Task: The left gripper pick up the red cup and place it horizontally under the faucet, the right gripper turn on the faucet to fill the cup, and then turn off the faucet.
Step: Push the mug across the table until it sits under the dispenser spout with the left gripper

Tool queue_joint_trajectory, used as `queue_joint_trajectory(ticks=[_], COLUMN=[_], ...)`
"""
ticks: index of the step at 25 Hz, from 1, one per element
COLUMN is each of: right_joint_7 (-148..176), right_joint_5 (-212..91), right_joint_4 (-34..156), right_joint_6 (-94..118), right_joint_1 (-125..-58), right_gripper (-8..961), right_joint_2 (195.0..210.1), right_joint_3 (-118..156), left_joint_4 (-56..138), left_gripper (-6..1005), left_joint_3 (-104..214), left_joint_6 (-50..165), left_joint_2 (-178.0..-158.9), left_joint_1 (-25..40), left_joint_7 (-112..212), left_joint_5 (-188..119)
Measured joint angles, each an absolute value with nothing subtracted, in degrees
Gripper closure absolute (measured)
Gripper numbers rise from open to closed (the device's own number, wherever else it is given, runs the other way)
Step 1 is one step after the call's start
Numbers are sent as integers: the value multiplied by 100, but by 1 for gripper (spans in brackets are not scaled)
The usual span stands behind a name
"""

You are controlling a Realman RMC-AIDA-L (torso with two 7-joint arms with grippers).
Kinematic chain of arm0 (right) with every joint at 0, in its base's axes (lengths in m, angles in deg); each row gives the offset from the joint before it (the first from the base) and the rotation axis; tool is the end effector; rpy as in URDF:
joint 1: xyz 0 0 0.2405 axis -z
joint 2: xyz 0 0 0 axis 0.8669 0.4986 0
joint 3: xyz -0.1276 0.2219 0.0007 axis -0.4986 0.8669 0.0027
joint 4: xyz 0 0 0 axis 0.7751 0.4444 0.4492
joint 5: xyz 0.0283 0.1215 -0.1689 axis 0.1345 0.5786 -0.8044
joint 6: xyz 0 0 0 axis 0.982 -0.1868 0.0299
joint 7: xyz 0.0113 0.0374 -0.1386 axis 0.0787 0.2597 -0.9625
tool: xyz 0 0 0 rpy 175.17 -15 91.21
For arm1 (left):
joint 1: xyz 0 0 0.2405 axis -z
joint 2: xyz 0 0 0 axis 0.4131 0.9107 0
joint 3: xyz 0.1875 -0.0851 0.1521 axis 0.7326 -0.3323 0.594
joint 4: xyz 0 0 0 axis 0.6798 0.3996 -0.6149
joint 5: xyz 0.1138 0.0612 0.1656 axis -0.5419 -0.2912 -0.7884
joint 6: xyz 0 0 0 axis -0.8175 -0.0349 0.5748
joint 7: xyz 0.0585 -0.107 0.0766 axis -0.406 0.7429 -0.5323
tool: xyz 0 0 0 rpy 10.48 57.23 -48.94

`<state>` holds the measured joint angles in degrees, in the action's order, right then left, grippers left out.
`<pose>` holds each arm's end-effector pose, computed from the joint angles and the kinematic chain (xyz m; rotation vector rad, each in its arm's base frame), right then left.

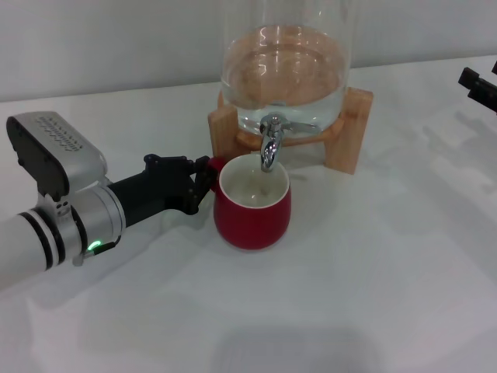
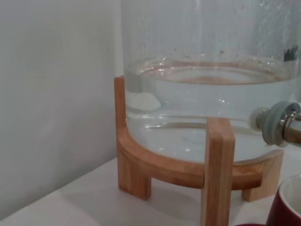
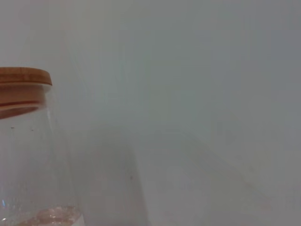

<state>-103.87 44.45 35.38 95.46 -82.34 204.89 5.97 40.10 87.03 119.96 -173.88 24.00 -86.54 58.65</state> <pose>0.3556 0.3324 0.0993 -1.8256 0.7076 0.8685 -0.2244 0.3778 -0.1086 -2.5433 -0.4494 -0.5501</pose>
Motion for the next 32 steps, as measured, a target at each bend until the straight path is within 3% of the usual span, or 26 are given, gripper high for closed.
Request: queue_joint_trajectory(ticks=[32], right_joint_7=[-10394], right_joint_5=[4534], right_joint_4=[3538], right_joint_6=[9579], right_joint_1=[-8180], right_gripper=[155], right_joint_2=[20499], right_joint_3=[595], left_joint_4=[3943], left_gripper=[868], left_joint_3=[8703], left_joint_6=[12033], left_joint_2=[-17388], left_joint_1=[2421], left_joint_7=[-8477], left_joint_5=[5938])
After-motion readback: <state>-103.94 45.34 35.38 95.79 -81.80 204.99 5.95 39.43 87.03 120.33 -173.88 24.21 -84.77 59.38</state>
